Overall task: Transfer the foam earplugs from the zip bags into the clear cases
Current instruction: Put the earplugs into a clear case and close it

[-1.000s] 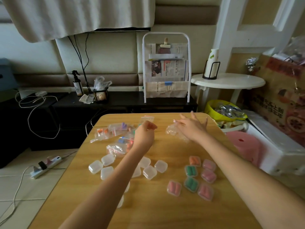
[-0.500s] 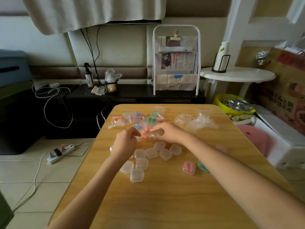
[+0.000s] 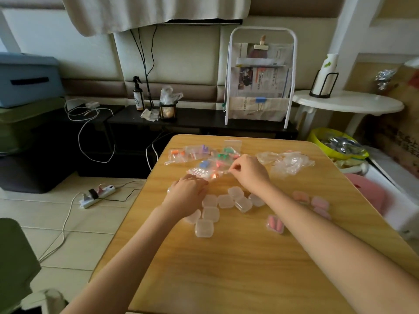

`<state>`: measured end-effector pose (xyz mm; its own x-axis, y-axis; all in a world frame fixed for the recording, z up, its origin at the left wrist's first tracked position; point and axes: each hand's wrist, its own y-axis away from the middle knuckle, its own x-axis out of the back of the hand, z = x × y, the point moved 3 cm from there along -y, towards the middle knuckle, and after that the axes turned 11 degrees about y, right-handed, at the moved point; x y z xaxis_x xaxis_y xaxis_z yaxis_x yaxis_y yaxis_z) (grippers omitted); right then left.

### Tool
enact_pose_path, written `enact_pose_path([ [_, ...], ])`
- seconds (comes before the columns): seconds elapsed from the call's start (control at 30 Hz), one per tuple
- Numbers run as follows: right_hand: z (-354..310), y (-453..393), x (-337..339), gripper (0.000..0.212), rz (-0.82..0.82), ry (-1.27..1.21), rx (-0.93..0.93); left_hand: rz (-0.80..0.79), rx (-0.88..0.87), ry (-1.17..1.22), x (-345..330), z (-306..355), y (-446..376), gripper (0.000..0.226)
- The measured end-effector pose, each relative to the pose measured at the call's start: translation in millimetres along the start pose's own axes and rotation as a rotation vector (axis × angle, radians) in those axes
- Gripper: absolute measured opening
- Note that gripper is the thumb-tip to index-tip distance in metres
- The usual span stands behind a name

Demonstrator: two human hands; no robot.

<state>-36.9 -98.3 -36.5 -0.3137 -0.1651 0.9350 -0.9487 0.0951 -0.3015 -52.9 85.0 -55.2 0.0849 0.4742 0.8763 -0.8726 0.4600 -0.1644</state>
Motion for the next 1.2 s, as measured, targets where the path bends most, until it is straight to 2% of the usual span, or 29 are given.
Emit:
enact_pose_path([
  [0.07, 8, 1, 14, 0.015, 0.114, -0.137, -0.032, 0.047, 0.023, 0.091, 5, 1, -2, 0.028],
  [0.17, 21, 9, 41, 0.015, 0.302, -0.348, -0.095, 0.295, 0.029, 0.33, 17, 14, -3, 0.019],
  [0.23, 28, 20, 50, 0.014, 0.349, -0.491, -0.156, 0.369, 0.026, 0.526, 21, 32, -3, 0.015],
  [0.33, 31, 42, 56, 0.013, 0.319, -0.662, -0.205, 0.343, -0.004, 0.787, 20, 63, 0, 0.006],
  [0.4, 31, 58, 62, 0.008, 0.304, -0.748, -0.21, 0.38, -0.041, 0.9, 22, 82, 7, 0.002],
  [0.5, 32, 85, 72, 0.005, 0.259, -0.854, -0.223, 0.318, -0.076, 1.036, 23, 110, 16, 0.012],
  [0.6, 30, 113, 79, 0.003, 0.147, -0.885, -0.166, 0.199, -0.02, 1.123, 10, 127, 23, 0.023],
  [0.77, 35, 139, 77, 0.01, 0.076, -0.89, -0.033, 0.12, 0.119, 1.344, -11, 133, 34, 0.012],
  [1.0, 41, 149, 65, 0.012, 0.188, -0.851, -0.061, 0.141, 0.21, 1.349, -25, 136, 38, 0.014],
  [1.2, 34, 154, 59, 0.015, 0.101, -1.023, -0.171, 0.163, 0.219, 1.44, -17, 132, 45, 0.008],
])
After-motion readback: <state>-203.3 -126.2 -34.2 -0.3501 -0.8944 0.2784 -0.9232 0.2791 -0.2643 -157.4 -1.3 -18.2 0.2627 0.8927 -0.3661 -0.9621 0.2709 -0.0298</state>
